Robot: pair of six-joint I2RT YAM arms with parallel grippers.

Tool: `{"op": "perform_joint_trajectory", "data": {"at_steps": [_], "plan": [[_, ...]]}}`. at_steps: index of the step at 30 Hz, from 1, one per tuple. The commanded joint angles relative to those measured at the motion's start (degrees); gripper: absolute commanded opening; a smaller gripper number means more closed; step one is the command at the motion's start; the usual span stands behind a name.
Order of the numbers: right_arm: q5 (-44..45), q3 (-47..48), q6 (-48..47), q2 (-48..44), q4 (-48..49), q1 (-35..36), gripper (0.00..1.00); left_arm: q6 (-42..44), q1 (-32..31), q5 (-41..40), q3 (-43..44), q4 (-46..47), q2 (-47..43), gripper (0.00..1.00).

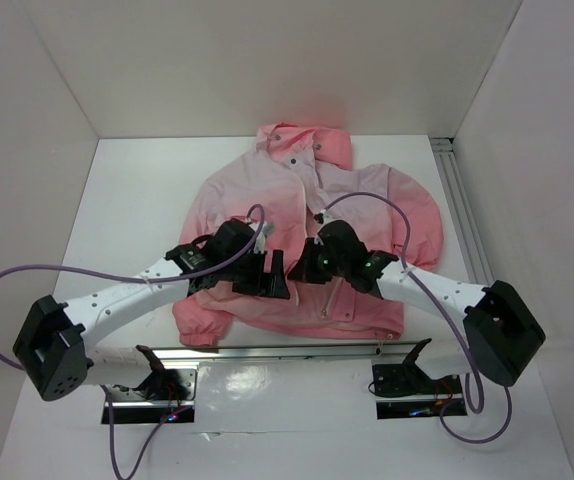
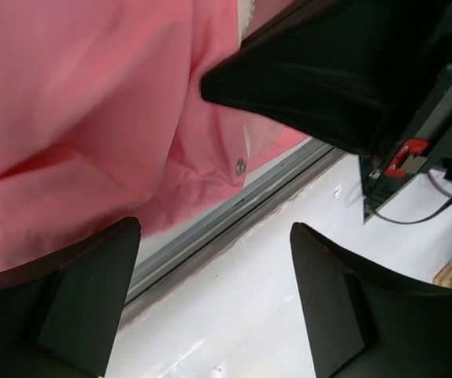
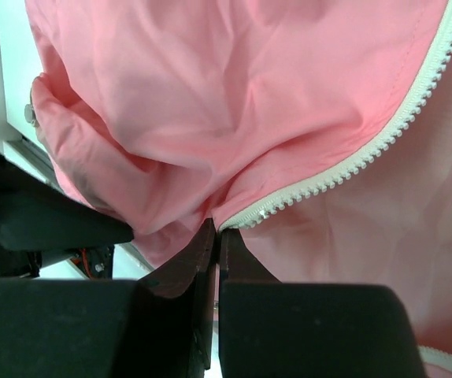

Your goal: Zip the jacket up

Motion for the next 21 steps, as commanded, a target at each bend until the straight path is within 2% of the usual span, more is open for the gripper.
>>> {"op": "perform_joint_trajectory", "data": {"at_steps": [1,8,14,18,21], "plan": [[-0.30,4.05,-1.85,-2.68,-2.34,-0.82,0.00,1.03,1.18,4.68,-0.11,8.09,1.23,0.88],[-1.97,4.06,-1.85,-3.21,-2.34,-1.96,0.00,0.50,1.18,6.01,-3.79,15.47,2.73,0.81],[-3.73,4.58,-1.32,-3.74,-2.34,-2.49,0.00,0.50,-0.13,3.73,-2.57,14.95,5.45,0.74],[-3.73,4.58,-1.32,-3.74,-2.34,-2.49,0.00,-0.56,-0.13,5.04,-4.40,18.10,5.45,0.73],[-3.73,5.11,-1.32,-3.74,-2.34,-2.49,0.00,-2.14,-0.13,5.66,-5.11,19.79,5.45,0.65]]}}
